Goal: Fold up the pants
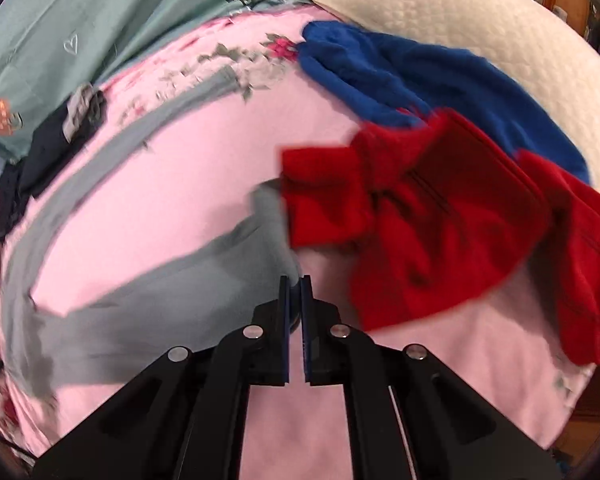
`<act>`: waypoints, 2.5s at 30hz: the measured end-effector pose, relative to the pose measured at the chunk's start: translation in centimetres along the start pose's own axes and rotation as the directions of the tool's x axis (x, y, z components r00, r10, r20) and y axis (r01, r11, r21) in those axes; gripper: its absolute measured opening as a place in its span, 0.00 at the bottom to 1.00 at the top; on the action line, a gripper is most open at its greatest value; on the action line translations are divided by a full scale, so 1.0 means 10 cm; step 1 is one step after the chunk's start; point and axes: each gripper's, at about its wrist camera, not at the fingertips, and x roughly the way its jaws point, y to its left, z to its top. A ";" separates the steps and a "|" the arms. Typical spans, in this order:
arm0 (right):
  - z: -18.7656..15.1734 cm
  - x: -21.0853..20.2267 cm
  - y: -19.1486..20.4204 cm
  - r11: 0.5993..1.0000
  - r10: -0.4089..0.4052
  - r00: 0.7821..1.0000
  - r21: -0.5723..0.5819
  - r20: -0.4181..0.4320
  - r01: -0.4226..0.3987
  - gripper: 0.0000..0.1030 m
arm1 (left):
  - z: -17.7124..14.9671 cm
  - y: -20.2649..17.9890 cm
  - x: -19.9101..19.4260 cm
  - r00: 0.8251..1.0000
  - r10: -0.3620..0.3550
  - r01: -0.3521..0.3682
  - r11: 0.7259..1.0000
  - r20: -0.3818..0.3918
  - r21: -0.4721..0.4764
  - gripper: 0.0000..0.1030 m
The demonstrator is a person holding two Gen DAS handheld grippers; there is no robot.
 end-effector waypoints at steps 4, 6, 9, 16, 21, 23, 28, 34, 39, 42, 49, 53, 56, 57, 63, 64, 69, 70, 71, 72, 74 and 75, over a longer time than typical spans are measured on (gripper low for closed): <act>-0.18 0.12 -0.17 0.998 -0.037 0.999 0.047 -0.027 0.039 0.04 | -0.10 -0.07 0.39 0.997 0.012 -0.006 0.997 -0.078 0.073 0.86; -0.19 0.08 -0.11 0.997 -0.076 0.996 0.022 -0.040 0.077 0.10 | -0.13 -0.03 0.53 0.991 0.026 -0.012 0.994 -0.130 0.107 0.86; -0.16 -0.23 -0.06 0.994 -0.090 0.995 0.052 -0.041 0.092 0.33 | 0.05 0.20 0.32 0.999 -0.033 0.036 0.996 -0.040 0.085 0.86; 0.50 -0.60 0.52 0.997 -0.030 0.984 -0.070 0.173 0.043 0.46 | 0.80 0.88 0.46 0.998 0.043 -0.043 0.999 0.042 0.012 0.92; 1.43 0.15 0.78 0.992 0.072 0.987 -0.110 0.143 -0.057 0.46 | 1.21 0.85 0.44 0.996 -0.028 0.038 0.994 0.087 -0.107 0.92; 1.77 0.54 0.76 0.991 0.132 0.988 -0.028 0.073 -0.131 0.44 | 1.26 0.68 0.47 0.995 -0.066 0.076 0.988 0.072 -0.137 0.92; 2.10 1.00 0.96 0.996 0.044 0.997 -0.081 0.066 -0.038 0.35 | 1.12 0.24 0.49 0.992 -0.129 0.128 0.986 -0.001 -0.103 0.92; 2.34 1.32 0.79 0.996 0.093 0.994 -0.007 0.052 -0.093 0.35 | 1.02 -0.05 0.58 0.987 -0.147 0.146 0.989 -0.063 -0.013 0.92; 2.43 1.49 0.89 0.995 0.064 0.997 -0.084 0.033 -0.061 0.34 | 1.04 -0.13 0.65 0.985 -0.147 0.146 0.989 -0.088 -0.015 0.92; 2.47 1.44 0.92 0.992 0.083 0.995 -0.096 0.049 -0.078 0.13 | 1.09 -0.12 0.60 0.986 -0.152 0.151 0.988 -0.072 -0.023 0.92; 2.62 0.40 0.92 0.945 0.317 0.925 -0.152 0.208 -0.290 0.12 | 1.15 -0.18 0.56 0.988 -0.139 0.139 0.990 -0.063 -0.017 0.92; 2.39 0.15 0.70 0.917 0.380 0.914 -0.192 0.141 -0.351 0.12 | 1.12 -0.22 0.55 0.988 -0.143 0.143 0.990 -0.063 -0.010 0.92; 2.02 0.61 0.47 0.967 0.139 0.985 -0.202 -0.101 -0.157 0.13 | 1.08 -0.24 0.56 0.987 -0.140 0.140 0.990 -0.074 -0.005 0.92; 1.95 0.74 0.39 0.977 0.047 0.989 -0.199 -0.144 -0.076 0.15 | 1.06 -0.24 0.56 0.987 -0.140 0.140 0.990 -0.076 -0.004 0.92; 2.06 0.64 0.44 0.978 0.157 0.985 -0.129 -0.066 -0.164 0.28 | 0.99 -0.16 0.50 0.991 -0.110 0.109 0.994 -0.079 -0.020 0.92; 2.09 0.67 0.57 0.971 0.155 0.986 -0.175 -0.062 -0.164 0.29 | 0.98 -0.15 0.50 0.990 -0.107 0.105 0.994 -0.087 -0.027 0.92; 2.33 1.25 0.79 0.965 0.065 0.989 -0.243 -0.132 -0.096 0.29 | 0.88 -0.08 0.40 0.994 -0.073 0.070 0.997 -0.083 -0.039 0.92; 2.32 1.37 0.77 0.965 0.056 0.982 -0.244 -0.182 -0.101 0.30 | 0.85 -0.05 0.37 0.995 -0.061 0.058 0.997 -0.082 -0.041 0.92; 2.30 1.46 0.78 0.959 0.051 0.976 -0.261 -0.210 -0.106 0.30 | 0.82 -0.03 0.35 0.995 -0.050 0.047 0.998 -0.081 -0.045 0.92; 2.28 1.46 0.80 0.950 0.041 0.981 -0.297 -0.191 -0.098 0.21 | 0.79 0.02 0.34 0.996 -0.036 0.032 0.998 -0.084 -0.055 0.92; 2.27 1.44 0.88 0.927 0.028 0.984 -0.365 -0.176 -0.092 0.10 | 0.73 0.09 0.34 0.995 -0.027 0.019 0.997 -0.098 -0.078 0.92; 2.31 1.42 0.91 0.924 0.002 0.990 -0.379 -0.143 -0.057 0.09 | 0.70 0.12 0.35 0.994 -0.025 0.015 0.995 -0.109 -0.094 0.92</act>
